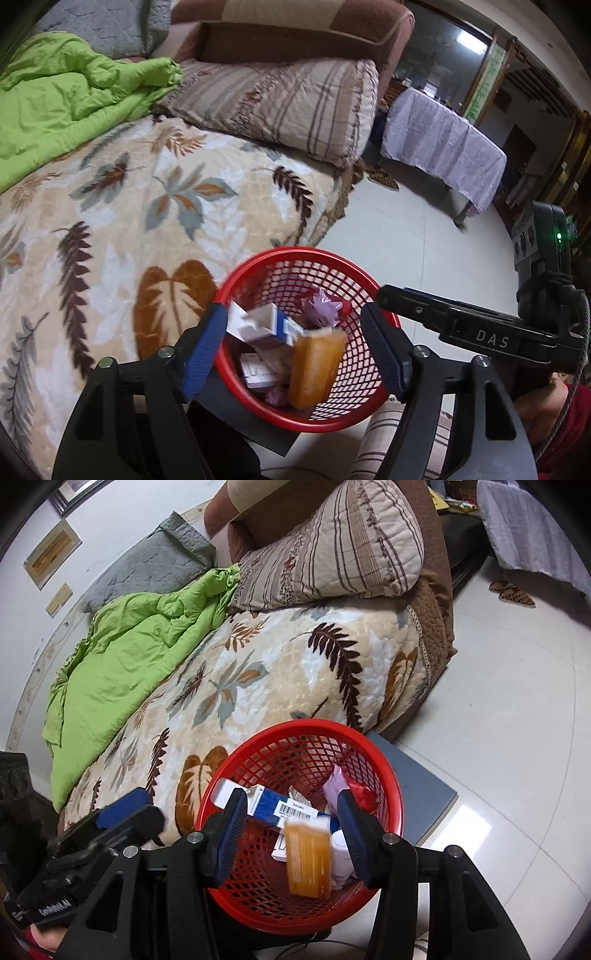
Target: Collect trash
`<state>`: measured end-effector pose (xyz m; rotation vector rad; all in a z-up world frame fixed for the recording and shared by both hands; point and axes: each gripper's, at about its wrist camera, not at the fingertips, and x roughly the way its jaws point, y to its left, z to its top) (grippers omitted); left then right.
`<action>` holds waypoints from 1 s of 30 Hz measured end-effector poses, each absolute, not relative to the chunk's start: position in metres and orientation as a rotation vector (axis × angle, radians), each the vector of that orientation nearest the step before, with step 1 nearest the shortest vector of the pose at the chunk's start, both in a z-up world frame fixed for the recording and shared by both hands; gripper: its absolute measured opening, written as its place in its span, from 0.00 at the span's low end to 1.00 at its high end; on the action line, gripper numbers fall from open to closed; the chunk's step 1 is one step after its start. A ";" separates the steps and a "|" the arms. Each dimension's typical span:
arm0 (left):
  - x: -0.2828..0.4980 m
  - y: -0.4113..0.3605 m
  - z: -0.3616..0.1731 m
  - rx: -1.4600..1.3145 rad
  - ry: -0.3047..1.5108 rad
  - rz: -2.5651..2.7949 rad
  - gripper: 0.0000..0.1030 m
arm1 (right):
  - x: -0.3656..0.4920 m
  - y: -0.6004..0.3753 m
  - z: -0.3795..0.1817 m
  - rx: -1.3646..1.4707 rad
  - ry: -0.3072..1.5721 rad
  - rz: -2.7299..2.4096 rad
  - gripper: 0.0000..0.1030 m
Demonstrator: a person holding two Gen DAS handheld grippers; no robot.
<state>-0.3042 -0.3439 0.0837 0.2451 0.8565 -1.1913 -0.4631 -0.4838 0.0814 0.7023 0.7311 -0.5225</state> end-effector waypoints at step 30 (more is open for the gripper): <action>-0.281 -0.174 0.130 0.278 0.413 -0.638 1.00 | -0.432 -0.351 0.144 0.253 0.670 -0.990 1.00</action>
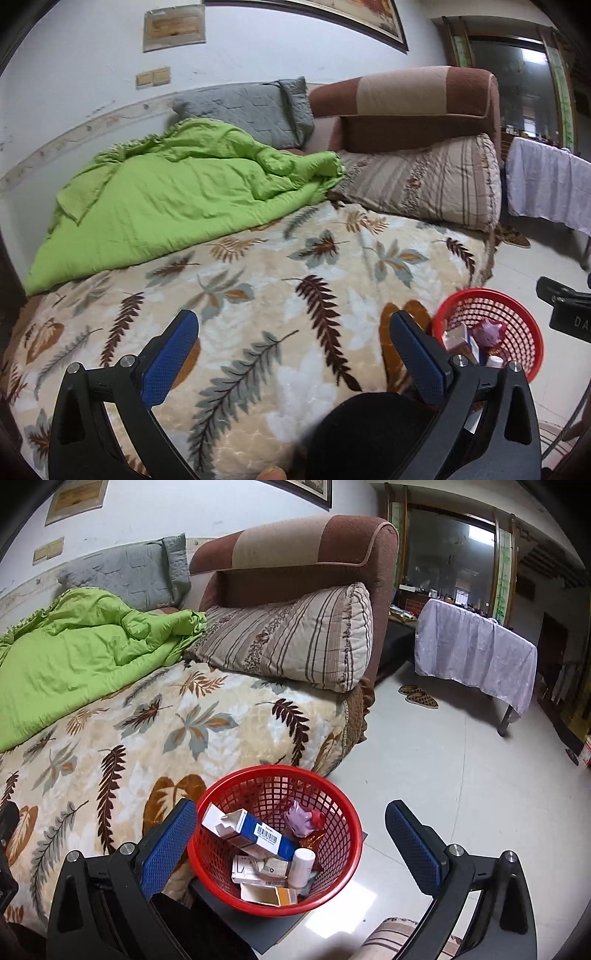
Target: Collect trash
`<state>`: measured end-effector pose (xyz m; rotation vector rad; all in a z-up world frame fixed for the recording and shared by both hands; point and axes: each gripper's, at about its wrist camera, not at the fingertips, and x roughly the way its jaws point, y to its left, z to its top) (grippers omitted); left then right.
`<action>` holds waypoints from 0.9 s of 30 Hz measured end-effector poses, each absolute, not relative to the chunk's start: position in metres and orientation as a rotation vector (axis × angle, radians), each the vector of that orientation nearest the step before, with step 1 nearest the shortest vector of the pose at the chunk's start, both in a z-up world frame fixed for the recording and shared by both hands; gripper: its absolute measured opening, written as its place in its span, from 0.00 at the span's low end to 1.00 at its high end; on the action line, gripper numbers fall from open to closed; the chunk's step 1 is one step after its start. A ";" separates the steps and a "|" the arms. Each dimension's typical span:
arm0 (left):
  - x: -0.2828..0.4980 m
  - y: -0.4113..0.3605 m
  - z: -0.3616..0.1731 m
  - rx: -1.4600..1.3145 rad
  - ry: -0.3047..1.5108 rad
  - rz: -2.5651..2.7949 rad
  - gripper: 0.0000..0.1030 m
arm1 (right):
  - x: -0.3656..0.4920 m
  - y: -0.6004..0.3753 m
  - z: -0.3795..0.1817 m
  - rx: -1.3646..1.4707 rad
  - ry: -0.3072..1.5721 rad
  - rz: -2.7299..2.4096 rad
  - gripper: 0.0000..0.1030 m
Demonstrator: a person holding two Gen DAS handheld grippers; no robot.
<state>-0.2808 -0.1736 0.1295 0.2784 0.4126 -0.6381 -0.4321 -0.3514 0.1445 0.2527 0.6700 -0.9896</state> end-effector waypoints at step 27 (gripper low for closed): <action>-0.281 -0.189 0.115 0.354 0.500 -0.641 1.00 | -0.431 -0.357 0.137 0.286 0.682 -0.952 1.00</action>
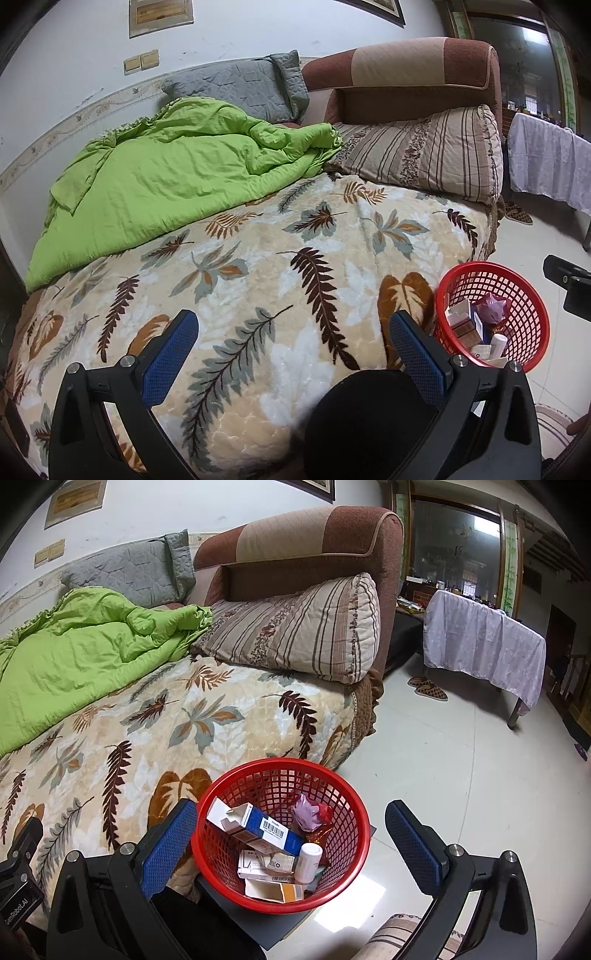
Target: Collect trash
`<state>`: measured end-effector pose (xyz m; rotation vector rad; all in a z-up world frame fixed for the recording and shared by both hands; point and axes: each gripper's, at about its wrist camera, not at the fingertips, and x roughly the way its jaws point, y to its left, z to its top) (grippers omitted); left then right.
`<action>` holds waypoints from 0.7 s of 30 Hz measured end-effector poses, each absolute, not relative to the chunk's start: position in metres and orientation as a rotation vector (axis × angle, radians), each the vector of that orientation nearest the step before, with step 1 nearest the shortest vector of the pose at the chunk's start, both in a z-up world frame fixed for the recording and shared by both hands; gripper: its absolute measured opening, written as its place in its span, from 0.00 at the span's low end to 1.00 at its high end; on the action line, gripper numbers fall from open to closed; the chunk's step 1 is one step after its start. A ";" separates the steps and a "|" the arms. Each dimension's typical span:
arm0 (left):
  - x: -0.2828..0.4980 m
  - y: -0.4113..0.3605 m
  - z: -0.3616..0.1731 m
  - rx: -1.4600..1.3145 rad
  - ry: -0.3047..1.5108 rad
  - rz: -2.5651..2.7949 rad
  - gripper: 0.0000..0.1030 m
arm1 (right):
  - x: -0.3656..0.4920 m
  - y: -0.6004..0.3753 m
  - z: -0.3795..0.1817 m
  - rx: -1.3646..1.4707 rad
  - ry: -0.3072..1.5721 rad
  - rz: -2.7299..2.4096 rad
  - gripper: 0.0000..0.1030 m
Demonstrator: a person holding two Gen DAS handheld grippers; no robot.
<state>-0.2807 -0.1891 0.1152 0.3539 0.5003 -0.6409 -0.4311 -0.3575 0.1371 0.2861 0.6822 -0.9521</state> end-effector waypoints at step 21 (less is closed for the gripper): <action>-0.282 -0.191 0.116 0.353 0.500 -0.641 1.00 | -0.429 -0.359 0.133 0.292 0.690 -0.953 1.00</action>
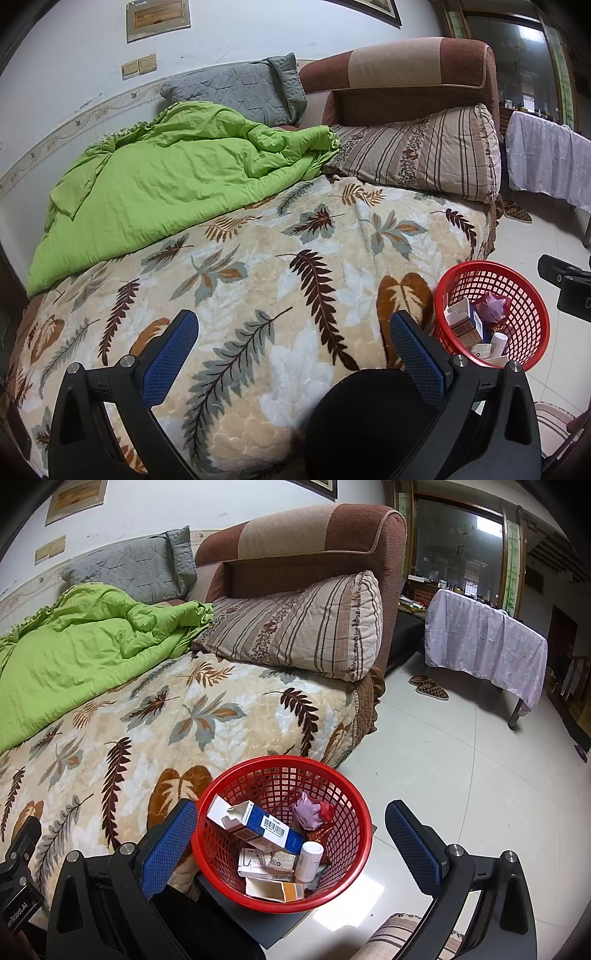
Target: Collect trash
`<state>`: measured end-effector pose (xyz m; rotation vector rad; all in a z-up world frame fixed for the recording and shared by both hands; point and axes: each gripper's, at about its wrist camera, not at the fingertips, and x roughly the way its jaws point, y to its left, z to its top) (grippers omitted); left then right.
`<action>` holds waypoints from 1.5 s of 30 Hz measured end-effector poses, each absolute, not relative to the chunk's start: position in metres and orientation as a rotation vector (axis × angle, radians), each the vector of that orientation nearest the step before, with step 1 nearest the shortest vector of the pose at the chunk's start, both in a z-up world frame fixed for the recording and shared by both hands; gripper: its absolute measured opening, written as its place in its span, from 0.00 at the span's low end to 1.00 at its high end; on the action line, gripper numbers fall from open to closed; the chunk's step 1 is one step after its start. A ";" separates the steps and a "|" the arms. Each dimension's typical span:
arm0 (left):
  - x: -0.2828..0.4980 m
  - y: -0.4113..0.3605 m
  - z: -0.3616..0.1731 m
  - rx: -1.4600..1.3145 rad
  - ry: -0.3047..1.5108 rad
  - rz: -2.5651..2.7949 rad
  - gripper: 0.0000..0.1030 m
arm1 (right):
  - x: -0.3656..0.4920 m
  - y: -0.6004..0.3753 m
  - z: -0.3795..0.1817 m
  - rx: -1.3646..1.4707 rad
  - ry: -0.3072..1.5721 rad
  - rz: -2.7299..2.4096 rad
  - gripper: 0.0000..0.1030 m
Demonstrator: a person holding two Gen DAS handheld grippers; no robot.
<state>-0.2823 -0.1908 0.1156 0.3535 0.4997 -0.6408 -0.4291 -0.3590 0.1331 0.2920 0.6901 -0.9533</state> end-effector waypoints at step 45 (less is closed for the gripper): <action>-0.287 -0.195 0.116 0.361 0.490 -0.642 1.00 | -0.429 -0.364 0.133 0.299 0.695 -0.952 1.00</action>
